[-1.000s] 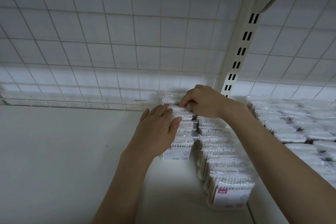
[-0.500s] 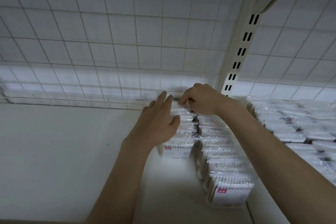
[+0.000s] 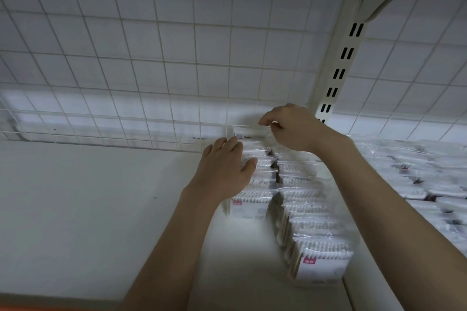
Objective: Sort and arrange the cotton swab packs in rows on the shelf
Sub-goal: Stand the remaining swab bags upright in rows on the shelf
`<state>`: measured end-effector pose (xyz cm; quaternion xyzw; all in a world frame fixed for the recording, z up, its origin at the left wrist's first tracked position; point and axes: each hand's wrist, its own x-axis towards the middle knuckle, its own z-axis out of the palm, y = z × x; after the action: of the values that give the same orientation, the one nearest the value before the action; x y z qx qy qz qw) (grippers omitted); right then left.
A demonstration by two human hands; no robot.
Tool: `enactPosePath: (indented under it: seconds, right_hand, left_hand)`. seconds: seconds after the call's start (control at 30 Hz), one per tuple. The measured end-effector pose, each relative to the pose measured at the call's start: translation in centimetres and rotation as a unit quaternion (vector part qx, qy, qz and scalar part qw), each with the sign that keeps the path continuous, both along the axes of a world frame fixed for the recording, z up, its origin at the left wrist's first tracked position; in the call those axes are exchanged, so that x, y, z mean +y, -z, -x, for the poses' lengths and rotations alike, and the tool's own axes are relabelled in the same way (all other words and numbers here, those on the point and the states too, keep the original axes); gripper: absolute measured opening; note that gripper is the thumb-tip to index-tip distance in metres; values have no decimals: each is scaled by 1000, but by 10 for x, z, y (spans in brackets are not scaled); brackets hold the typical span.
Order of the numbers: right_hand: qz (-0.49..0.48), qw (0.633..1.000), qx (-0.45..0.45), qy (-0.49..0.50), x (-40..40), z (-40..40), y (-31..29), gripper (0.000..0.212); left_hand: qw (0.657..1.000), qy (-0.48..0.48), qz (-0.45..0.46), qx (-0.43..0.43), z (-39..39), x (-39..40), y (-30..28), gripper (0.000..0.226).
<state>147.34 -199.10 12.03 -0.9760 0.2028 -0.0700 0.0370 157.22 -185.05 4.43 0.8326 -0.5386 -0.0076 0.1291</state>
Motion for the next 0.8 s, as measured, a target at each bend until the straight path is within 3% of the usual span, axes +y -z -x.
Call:
enactPosePath:
  seconds: [0.3, 0.47, 0.63, 0.8]
  right_hand:
    - [-28, 996, -75, 26, 35, 55, -8, 32]
    - [-53, 990, -121, 48, 68, 85, -2, 27]
    - [-86, 978, -172, 79, 103, 112, 10, 26]
    - [-101, 981, -139, 90, 130, 149, 33, 55]
  left_hand:
    - [999, 4, -31, -40, -11, -21, -15, 49]
    - [996, -2, -9, -90, -4, -12, -27, 56]
    - [998, -14, 42, -40, 23, 21, -31, 56]
    - [998, 19, 57, -35, 53, 63, -13, 54]
